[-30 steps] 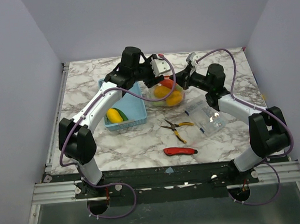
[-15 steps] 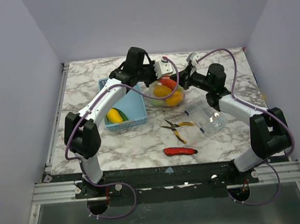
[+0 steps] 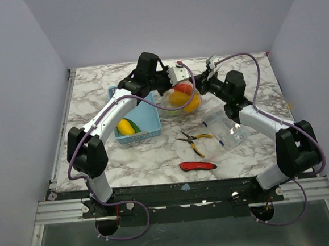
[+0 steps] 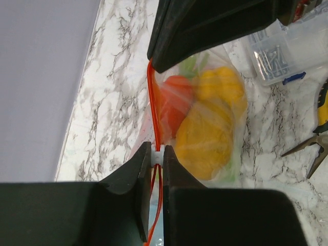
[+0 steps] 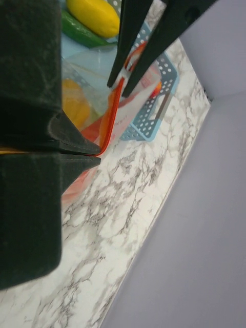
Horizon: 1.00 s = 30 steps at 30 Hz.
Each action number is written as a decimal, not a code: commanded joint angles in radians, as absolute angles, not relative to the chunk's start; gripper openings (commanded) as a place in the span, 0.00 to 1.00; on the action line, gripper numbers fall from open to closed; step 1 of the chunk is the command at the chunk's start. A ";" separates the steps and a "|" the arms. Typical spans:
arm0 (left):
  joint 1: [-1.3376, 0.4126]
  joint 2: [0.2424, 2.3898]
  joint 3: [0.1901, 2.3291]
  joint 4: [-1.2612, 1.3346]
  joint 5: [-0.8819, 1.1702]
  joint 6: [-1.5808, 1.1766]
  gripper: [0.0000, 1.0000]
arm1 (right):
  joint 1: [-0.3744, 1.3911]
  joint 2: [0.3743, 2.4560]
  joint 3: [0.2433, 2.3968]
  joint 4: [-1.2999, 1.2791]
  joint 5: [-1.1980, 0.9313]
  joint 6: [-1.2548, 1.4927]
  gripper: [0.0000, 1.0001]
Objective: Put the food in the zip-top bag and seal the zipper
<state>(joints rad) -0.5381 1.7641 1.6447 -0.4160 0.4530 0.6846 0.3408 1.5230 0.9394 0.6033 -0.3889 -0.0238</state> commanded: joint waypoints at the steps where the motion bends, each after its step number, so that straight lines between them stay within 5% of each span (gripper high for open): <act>1: -0.517 1.664 1.601 -0.449 0.391 0.630 0.00 | 0.308 1.490 0.939 0.597 -0.053 -0.060 0.00; 9: -0.512 1.636 1.561 -0.458 0.367 0.615 0.00 | 0.308 1.487 0.941 0.585 0.012 -0.080 0.00; 14: -0.514 1.642 1.583 -0.473 0.444 0.599 0.00 | 0.308 1.446 0.933 0.545 -0.425 -0.183 0.00; 20: -0.521 1.657 1.618 -0.499 0.469 0.591 0.00 | 0.308 1.469 1.062 0.314 -0.591 -0.270 0.59; 30: -0.537 1.647 1.613 -0.505 0.505 0.608 0.01 | 0.308 1.611 1.354 -0.139 -0.837 -0.485 0.59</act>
